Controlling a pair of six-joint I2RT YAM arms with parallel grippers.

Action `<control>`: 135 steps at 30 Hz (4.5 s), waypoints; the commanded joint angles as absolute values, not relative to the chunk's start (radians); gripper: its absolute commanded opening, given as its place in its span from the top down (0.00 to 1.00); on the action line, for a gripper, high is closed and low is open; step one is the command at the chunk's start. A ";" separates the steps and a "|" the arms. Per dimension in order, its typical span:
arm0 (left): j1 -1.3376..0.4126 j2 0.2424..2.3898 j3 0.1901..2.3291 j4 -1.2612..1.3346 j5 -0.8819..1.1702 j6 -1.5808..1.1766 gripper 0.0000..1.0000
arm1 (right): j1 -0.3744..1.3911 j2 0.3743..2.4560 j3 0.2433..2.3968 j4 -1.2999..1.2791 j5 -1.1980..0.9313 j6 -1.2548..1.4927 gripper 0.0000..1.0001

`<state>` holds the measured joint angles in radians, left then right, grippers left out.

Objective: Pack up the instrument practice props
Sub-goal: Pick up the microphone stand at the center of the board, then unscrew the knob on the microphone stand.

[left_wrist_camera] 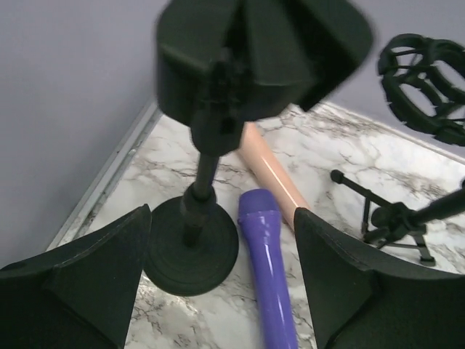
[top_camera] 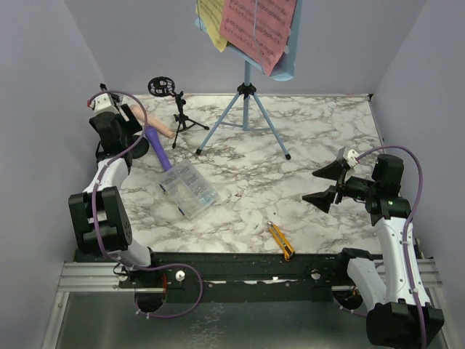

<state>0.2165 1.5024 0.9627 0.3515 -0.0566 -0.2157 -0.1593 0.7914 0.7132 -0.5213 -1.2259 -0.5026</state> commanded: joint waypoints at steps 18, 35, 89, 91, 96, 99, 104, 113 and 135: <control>0.278 1.762 1.203 0.402 0.063 -0.103 0.76 | -0.165 0.787 0.701 -0.540 -1.229 -0.521 0.01; 0.244 1.316 1.060 0.356 0.060 -0.209 1.00 | -0.165 0.789 0.701 -0.545 -1.240 -0.525 0.01; -0.939 1.307 1.080 0.606 0.303 -0.387 1.00 | 0.163 0.988 0.776 -0.329 -1.521 -0.213 0.98; -0.939 1.303 1.070 0.611 0.296 -0.412 1.00 | 0.161 0.969 0.776 -0.318 -1.559 -0.206 1.00; -0.937 1.274 1.004 0.642 0.316 -0.482 0.43 | 0.133 0.926 0.766 -0.206 -1.729 -0.095 1.00; -0.936 1.222 0.914 0.706 0.331 -0.526 0.03 | 0.122 0.923 0.780 -0.210 -1.778 -0.087 1.00; -0.910 1.138 0.763 0.778 0.381 -0.535 0.01 | 0.119 0.924 0.782 -0.198 -1.835 -0.079 1.00; -0.899 1.301 0.765 0.992 0.546 -0.596 0.04 | 0.119 0.925 0.774 -0.189 -1.840 -0.067 1.00; -0.910 1.596 0.827 1.511 0.630 -0.782 0.47 | 0.118 0.929 0.736 -0.106 -1.839 -0.016 1.00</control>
<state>-0.9054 1.5784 0.7921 1.4250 0.5762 -0.7319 0.1226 0.9348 0.7334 -0.1638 -1.5242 -0.0402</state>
